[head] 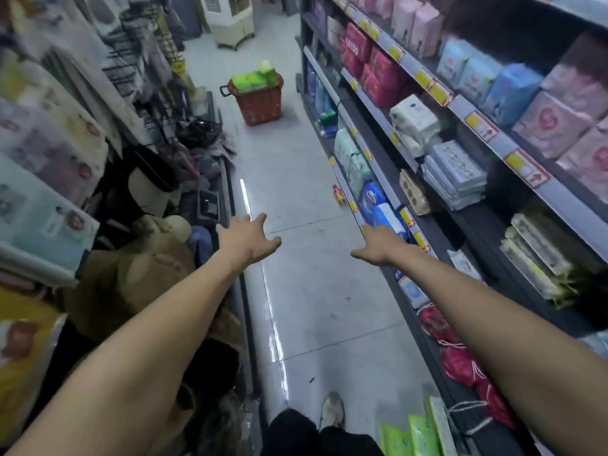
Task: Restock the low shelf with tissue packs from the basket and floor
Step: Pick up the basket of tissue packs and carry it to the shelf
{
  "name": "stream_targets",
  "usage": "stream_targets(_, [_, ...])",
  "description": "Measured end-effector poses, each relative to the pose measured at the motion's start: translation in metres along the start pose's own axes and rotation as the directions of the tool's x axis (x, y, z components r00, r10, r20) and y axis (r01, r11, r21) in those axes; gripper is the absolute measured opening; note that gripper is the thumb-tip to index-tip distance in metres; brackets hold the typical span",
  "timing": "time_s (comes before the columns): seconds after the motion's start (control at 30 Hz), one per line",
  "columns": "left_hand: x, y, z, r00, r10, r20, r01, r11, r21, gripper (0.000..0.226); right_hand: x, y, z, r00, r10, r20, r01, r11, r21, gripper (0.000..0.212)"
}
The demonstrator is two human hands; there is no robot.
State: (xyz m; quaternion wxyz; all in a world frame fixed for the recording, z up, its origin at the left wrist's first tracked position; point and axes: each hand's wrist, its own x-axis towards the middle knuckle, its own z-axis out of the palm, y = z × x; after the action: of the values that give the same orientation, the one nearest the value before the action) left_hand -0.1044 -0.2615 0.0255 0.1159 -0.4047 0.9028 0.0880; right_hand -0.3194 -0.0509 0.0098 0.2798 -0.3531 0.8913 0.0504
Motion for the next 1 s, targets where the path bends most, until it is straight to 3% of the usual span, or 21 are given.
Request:
stream_targets(0.4, [0.172,-0.036,-0.057,0.996,-0.083,-0.025,0.083,0.997,0.000,0.076,0.170,-0.062,-0.108,0.996,-0.093,-0.017,0.092,0.993,-0.075,0.082])
stream_targets(0.5, [0.227,-0.051,-0.065,0.996,-0.085,-0.030,0.084,0.996,-0.011,0.073,0.219,-0.086,-0.134,0.995,-0.103,0.014,0.104,0.991,-0.089,0.088])
stream_targets(0.8, [0.404,-0.109,-0.136,0.993,-0.085,-0.076,0.082,0.996,-0.041,0.074,0.363,-0.174,-0.250,0.989,-0.132,-0.065,0.120,0.980,-0.160,0.074])
stream_targets(1.0, [0.502,-0.132,-0.168,0.993,-0.072,-0.092,0.073,0.997,0.002,0.074,0.450,-0.202,-0.301,0.990,-0.125,-0.059,0.111,0.974,-0.199,0.076])
